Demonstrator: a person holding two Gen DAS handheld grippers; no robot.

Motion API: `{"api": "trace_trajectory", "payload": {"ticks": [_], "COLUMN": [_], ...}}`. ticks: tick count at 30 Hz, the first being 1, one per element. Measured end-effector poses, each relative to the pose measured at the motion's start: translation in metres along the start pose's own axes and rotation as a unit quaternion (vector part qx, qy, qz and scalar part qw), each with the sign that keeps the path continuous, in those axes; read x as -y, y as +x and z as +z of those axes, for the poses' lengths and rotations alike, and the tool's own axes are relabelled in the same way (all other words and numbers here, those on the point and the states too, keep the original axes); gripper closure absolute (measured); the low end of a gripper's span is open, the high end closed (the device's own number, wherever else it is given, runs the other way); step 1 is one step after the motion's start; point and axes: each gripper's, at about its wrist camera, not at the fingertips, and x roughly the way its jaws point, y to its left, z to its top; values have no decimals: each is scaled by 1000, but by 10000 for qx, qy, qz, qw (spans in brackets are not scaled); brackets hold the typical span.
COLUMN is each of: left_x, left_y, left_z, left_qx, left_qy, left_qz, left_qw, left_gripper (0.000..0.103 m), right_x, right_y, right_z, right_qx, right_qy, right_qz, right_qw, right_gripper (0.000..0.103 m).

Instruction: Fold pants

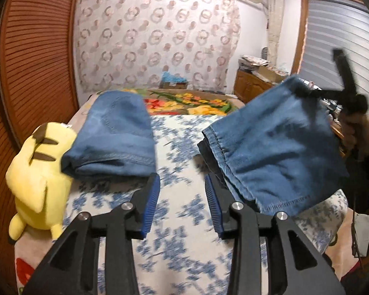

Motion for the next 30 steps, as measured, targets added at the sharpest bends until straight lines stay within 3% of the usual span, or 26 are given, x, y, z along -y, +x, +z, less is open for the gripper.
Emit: {"api": "trace_trajectory", "payload": {"ticks": [6,11,16,22,30], "left_x": [34,65,92,121,152], "left_y": [16,33,47,58,71], "left_z": [10,11,9,7,5], "left_qx": [1,-106,-226,-331,-473], "left_qy": [174,381,511,627,824], "left_qz": [-211,-422,-590,-735,-897], "left_qw": [9996,9983,9967,9948,9914], "left_gripper": [66,66,66,66,66], "right_x": [75,94,98,83,72], "right_y": [38,52,35,9,-3], "right_z": [-33,-52,-80,-121,-155], "right_qx": [-553,-974,-1009,-966,-966], "right_qy": [458,626,612,577,670], "right_qz": [-553,-849,-801,-388,-439], "right_qw": [9959,9896,9898,9929,9921], "right_gripper": [95,83,74,66,58]}}
